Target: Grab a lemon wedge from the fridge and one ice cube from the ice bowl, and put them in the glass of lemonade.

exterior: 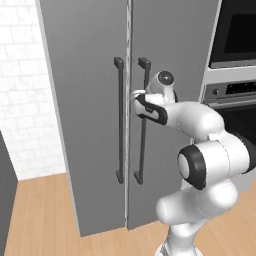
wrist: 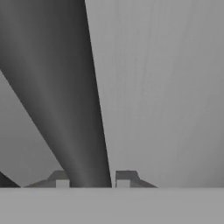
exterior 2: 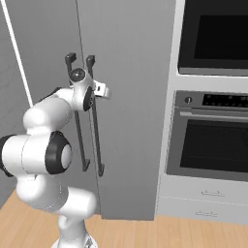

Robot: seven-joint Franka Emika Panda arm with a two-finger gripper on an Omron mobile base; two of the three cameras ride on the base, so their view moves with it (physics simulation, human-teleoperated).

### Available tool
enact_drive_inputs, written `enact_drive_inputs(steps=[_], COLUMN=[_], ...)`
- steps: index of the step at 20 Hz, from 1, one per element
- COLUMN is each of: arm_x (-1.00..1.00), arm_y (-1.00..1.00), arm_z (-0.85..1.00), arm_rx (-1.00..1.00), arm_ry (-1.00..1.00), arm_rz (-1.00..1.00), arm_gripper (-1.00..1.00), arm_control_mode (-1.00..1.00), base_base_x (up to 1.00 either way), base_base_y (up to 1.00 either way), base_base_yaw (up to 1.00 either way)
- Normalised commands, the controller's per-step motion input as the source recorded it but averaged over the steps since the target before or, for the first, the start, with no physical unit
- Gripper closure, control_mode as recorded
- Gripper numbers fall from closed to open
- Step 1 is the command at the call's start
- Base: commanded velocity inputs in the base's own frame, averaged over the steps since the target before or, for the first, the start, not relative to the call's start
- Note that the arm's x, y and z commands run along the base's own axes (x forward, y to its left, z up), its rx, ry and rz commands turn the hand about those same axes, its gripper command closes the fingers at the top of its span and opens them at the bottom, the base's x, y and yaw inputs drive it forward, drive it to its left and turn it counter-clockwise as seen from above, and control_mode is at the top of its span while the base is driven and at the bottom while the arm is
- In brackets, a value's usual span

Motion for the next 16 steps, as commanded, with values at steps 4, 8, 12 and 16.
enact_drive_inputs(steps=[4,8,12,16], arm_x=[-0.91,-0.92,-0.74,-0.36], arm_y=[-0.85,-0.96,-0.77,-0.59], arm_z=[0.14,0.22,0.33,0.21], arm_rx=[0.00,0.02,0.00,0.00], arm_ry=[0.00,0.00,0.00,0.05], arm_rz=[0.00,-0.01,-0.06,-0.13], arm_gripper=[1.00,1.00,1.00,-1.00], arm_control_mode=[-1.00,-1.00,-1.00,-1.00], base_base_x=[0.00,0.00,0.00,0.00], base_base_y=[0.00,0.00,0.00,0.00], base_base_yaw=[0.00,0.00,0.00,0.00])
